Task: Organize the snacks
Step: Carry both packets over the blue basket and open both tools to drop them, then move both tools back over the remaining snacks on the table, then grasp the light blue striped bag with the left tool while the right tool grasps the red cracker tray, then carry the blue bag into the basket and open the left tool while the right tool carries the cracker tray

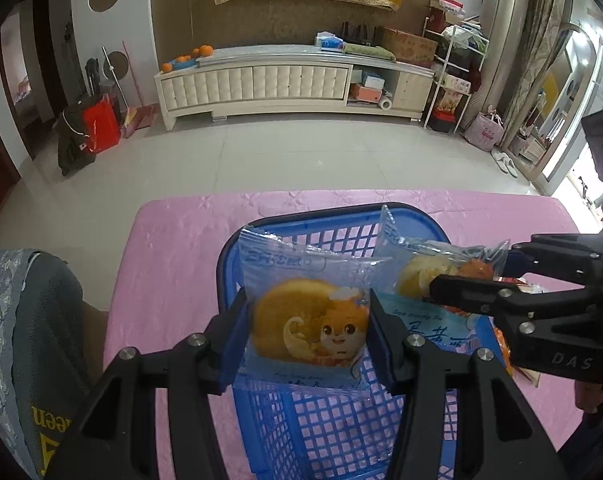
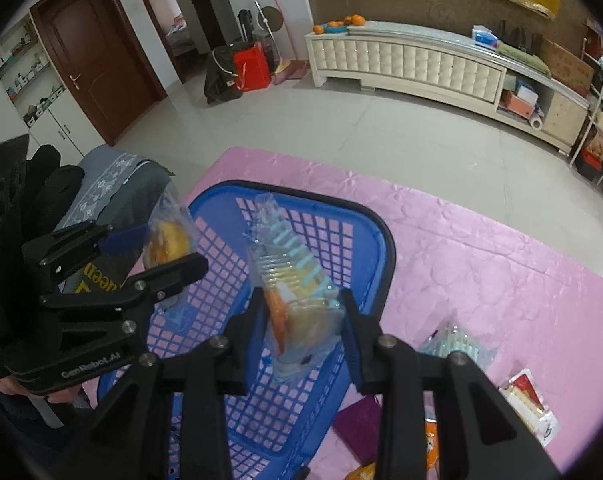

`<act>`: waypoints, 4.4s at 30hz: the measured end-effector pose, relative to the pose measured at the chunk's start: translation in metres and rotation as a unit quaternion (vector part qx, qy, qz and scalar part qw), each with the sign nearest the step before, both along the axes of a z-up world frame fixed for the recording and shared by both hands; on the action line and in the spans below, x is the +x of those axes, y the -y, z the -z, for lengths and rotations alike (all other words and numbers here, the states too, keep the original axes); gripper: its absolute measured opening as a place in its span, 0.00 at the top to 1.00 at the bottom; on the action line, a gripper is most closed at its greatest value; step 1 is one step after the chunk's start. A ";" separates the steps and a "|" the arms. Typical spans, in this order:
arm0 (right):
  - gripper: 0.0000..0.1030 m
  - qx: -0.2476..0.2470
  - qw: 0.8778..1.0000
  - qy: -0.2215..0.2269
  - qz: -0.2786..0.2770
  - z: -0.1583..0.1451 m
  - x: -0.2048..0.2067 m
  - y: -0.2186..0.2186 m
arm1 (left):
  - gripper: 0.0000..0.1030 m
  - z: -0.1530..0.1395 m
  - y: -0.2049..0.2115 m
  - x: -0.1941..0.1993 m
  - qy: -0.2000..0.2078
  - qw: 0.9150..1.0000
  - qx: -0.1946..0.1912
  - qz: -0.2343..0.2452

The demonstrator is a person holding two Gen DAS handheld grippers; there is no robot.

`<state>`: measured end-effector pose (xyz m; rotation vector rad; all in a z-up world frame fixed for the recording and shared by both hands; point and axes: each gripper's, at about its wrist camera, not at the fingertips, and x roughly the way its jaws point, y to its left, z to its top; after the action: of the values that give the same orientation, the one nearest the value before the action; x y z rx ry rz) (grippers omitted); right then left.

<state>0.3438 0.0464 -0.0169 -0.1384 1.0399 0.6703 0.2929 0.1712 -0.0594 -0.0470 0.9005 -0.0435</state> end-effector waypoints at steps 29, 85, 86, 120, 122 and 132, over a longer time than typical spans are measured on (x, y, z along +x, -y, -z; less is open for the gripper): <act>0.15 0.006 0.994 0.050 0.101 -0.063 -0.083 0.127 | 0.23 -0.057 0.087 -0.107 0.070 0.997 0.019 0.038; 0.15 -0.019 0.962 -0.188 0.197 0.091 0.055 0.255 | 0.20 0.111 0.244 0.126 -0.218 0.965 0.103 0.101; 0.15 -0.020 0.962 -0.190 0.196 0.092 0.056 0.255 | 0.20 0.114 0.244 0.130 -0.222 0.965 0.098 0.100; 0.23 -0.153 0.982 -0.105 -0.038 0.102 0.034 0.211 | 0.48 0.119 0.219 0.080 -0.194 0.974 0.052 0.102; 0.23 -0.171 0.978 -0.108 -0.042 0.110 0.037 0.209 | 0.48 0.121 0.218 0.088 -0.193 0.974 0.048 0.108; 0.45 -0.183 0.977 -0.095 -0.059 0.122 0.035 0.208 | 0.49 0.115 0.231 0.081 -0.176 0.975 0.036 0.129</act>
<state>0.3784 -0.1619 -0.1389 -0.4671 1.3434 0.6006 0.3736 -0.0600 -0.1742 0.1354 1.2585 -0.2511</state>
